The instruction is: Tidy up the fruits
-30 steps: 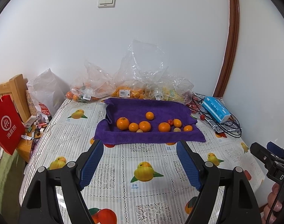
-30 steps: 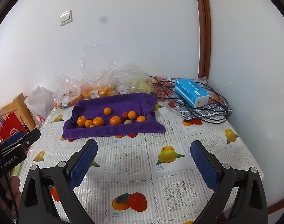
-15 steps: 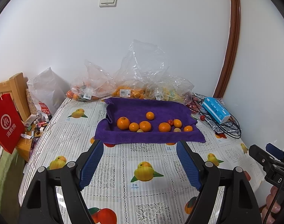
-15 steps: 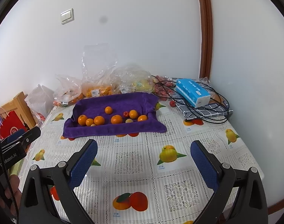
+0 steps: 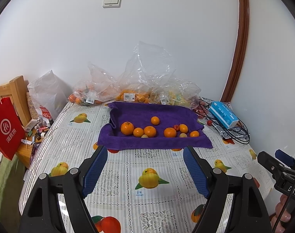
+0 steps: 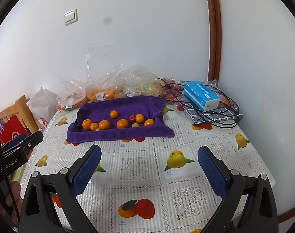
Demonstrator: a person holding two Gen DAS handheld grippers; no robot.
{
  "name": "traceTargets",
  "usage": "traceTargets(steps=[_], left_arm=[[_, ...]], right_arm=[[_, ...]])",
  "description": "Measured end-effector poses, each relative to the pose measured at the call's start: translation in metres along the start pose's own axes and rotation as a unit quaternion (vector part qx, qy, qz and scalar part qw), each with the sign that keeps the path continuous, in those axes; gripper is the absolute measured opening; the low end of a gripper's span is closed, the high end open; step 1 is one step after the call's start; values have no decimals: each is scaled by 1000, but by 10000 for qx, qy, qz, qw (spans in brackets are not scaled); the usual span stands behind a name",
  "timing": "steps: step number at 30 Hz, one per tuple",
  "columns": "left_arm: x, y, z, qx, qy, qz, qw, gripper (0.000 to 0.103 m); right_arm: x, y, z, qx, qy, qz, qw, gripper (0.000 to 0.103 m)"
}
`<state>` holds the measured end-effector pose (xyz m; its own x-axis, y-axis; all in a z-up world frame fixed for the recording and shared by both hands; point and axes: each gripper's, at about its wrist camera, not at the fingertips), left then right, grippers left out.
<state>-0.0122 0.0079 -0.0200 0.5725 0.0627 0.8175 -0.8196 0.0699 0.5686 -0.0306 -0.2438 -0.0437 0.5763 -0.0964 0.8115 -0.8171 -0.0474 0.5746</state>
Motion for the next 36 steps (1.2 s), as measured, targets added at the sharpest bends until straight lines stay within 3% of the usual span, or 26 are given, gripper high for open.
traceTargets(steps=[36], left_arm=[[1,0,1,4,14,7,10000,79]], right_arm=[[0,2,1,-5,4,15,10000,99]])
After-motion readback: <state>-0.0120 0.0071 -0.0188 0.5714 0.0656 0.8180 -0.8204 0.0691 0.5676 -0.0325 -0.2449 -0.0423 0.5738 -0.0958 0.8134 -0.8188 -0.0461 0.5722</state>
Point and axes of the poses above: each gripper's, at about its wrist camera, not at the fingertips, and y roughly against the way its jaws point, z to its right, x to its top, and after that the axes turned 4 degrees about -z, right-handed
